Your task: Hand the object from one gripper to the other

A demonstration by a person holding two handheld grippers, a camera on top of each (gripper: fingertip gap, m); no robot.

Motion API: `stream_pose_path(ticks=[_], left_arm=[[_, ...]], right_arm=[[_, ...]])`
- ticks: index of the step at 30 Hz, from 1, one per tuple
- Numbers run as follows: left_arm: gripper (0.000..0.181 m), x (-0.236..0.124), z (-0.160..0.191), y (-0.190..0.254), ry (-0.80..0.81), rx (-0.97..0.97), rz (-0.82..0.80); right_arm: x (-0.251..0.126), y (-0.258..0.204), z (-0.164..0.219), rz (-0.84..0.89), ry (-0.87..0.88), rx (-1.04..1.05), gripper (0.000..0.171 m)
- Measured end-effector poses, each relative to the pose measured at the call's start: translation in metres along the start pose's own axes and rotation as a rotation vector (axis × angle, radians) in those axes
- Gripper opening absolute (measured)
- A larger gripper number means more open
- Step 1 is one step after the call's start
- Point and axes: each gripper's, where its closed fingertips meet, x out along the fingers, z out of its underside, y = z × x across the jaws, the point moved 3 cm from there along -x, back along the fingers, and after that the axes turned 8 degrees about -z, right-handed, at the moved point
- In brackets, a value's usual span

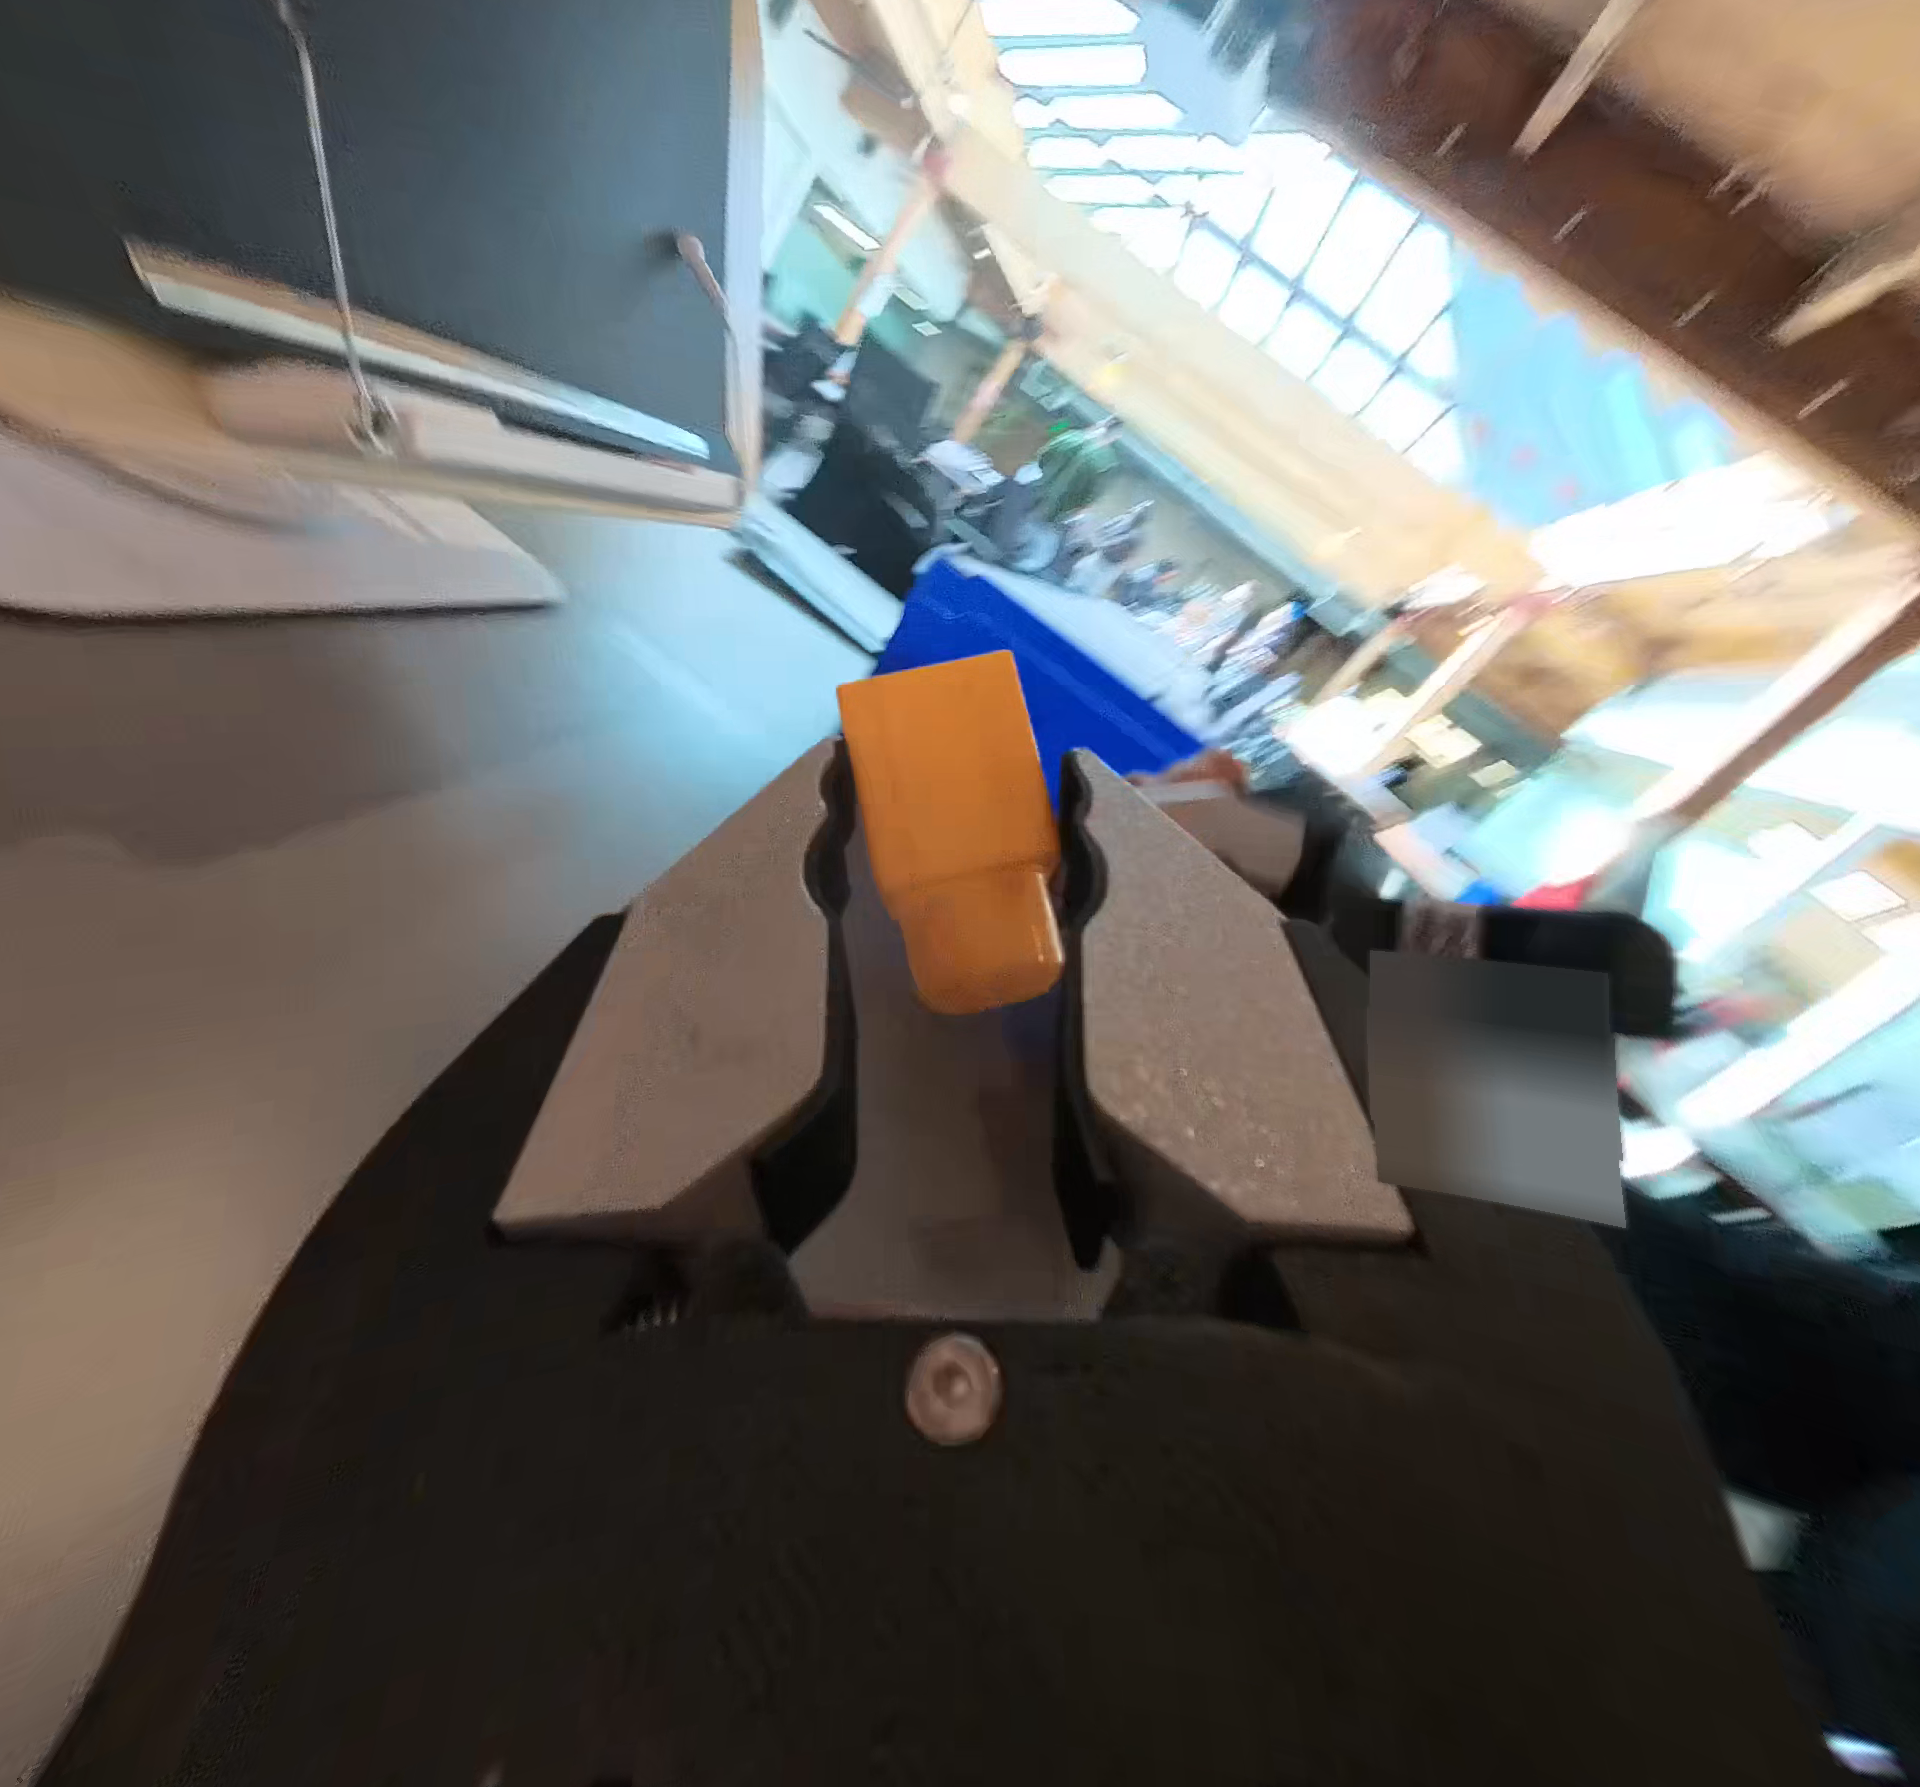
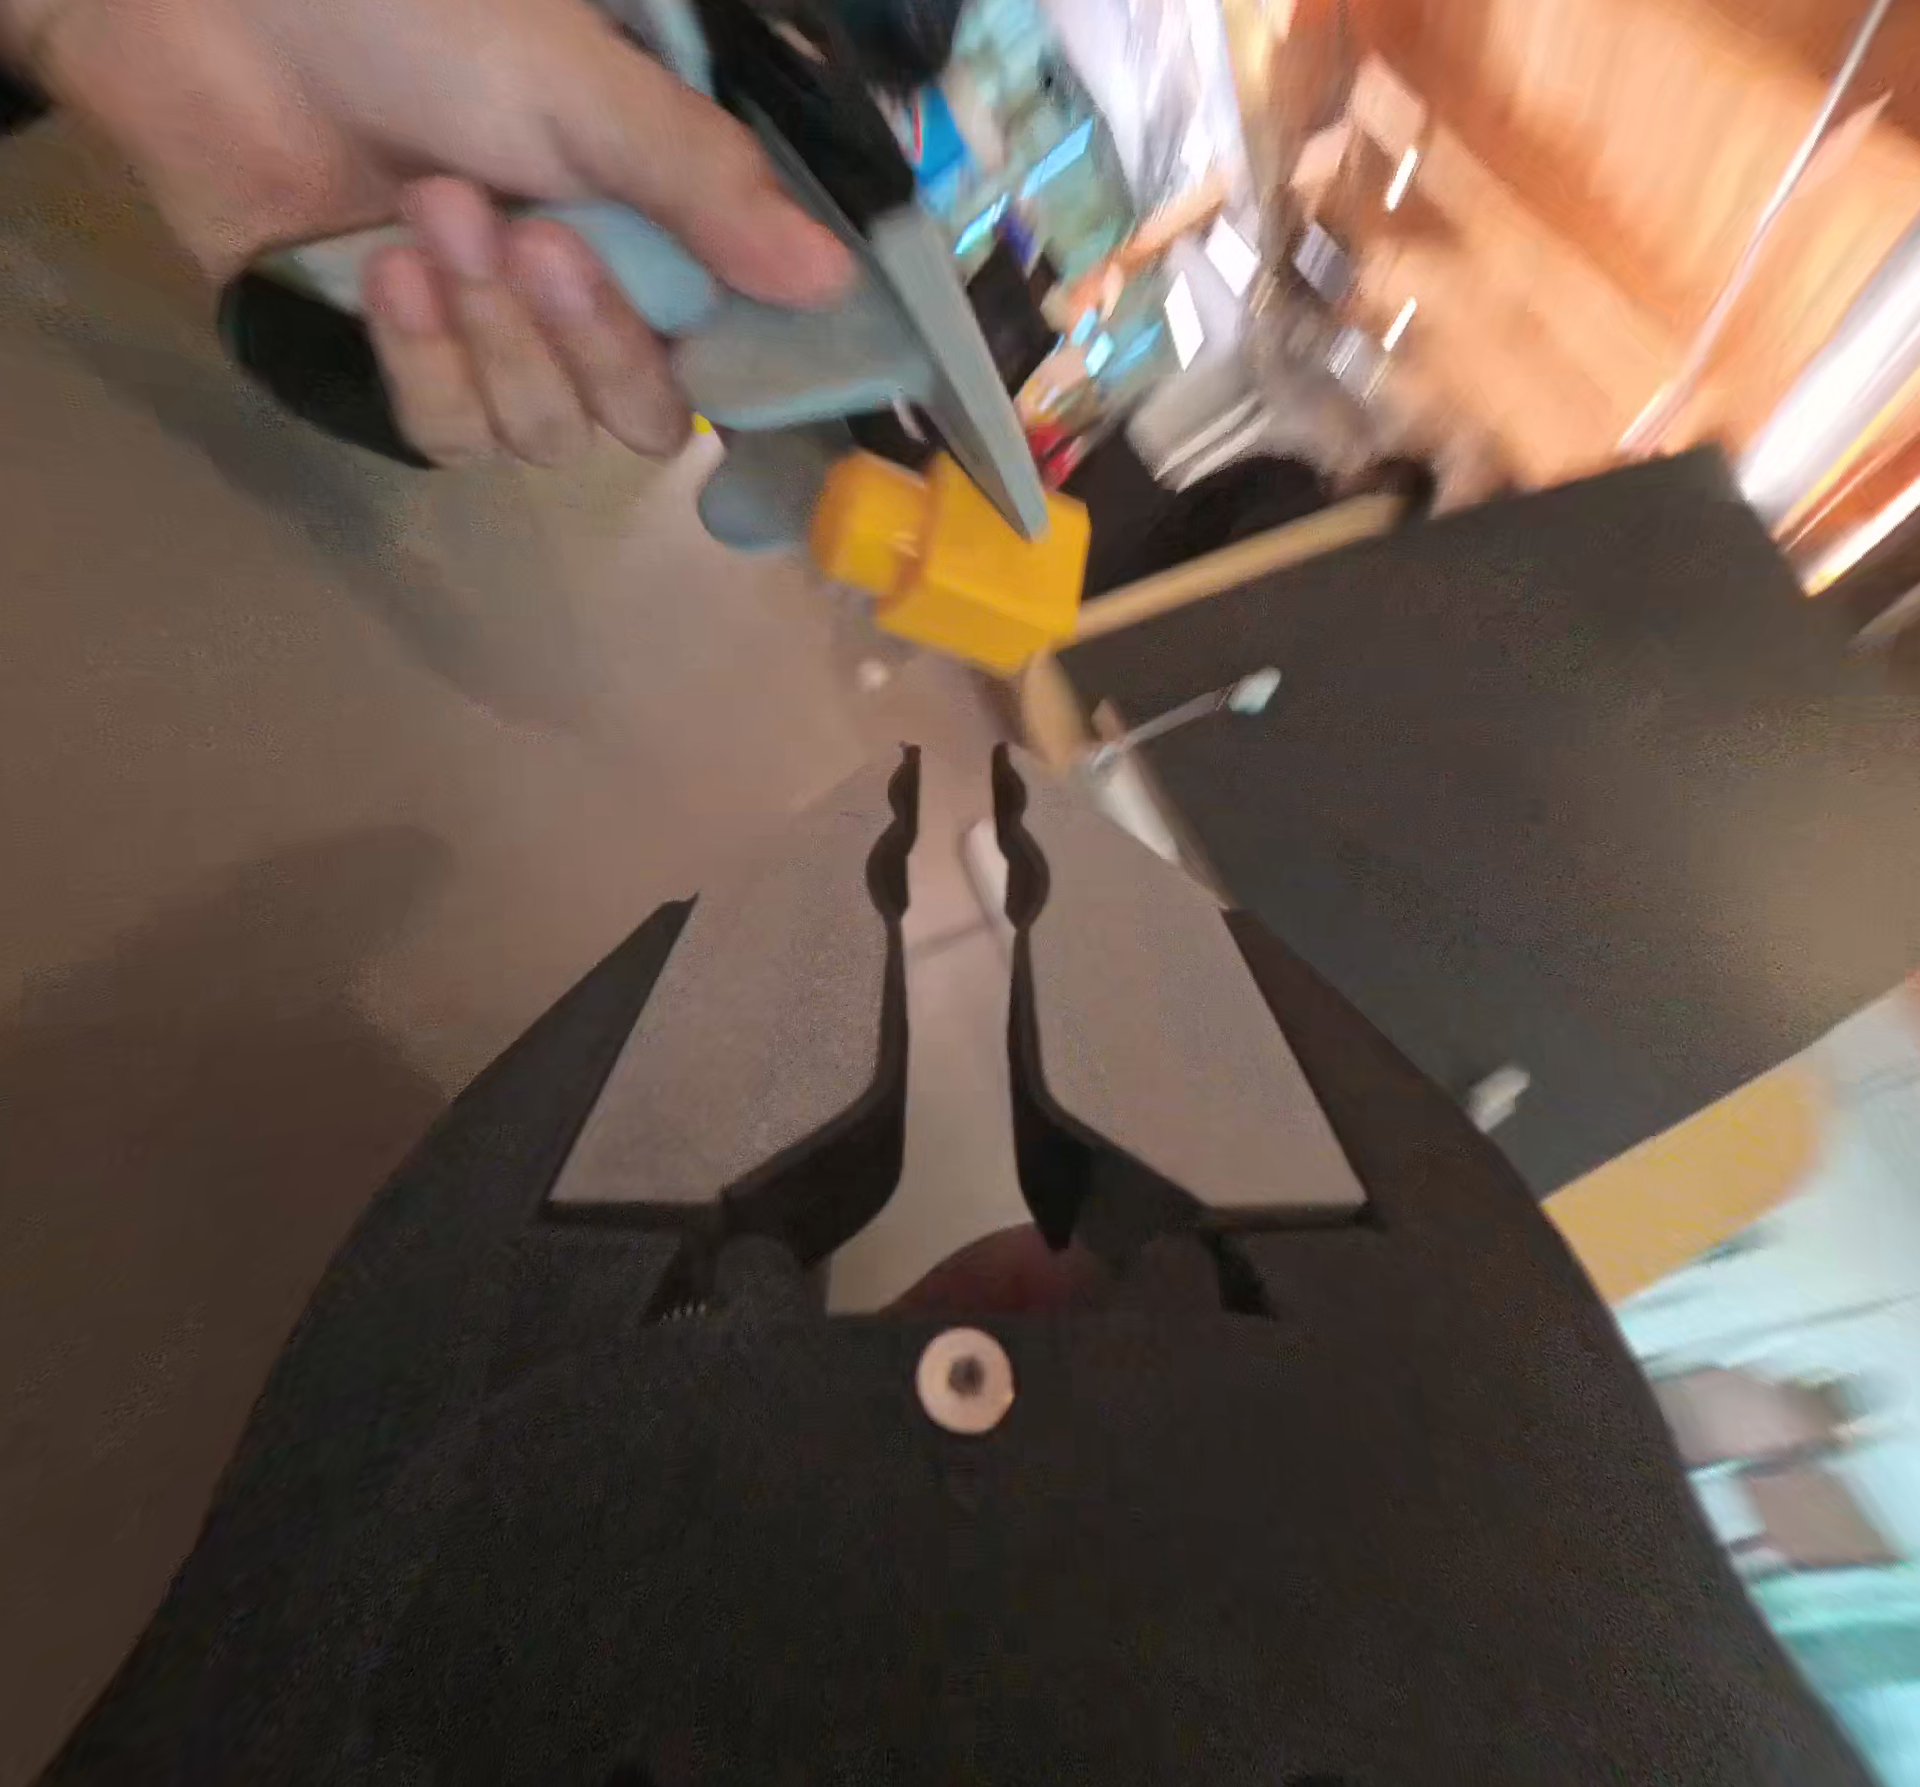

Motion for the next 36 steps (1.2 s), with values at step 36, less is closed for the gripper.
stream_pose_path(ticks=[36], left_arm=[[0.062,0.018,0.017,0.025,-0.004,0.166,0.051]], right_arm=[[-0.015,0.030,0.016,0.215,-0.122,-0.335,0.031]])
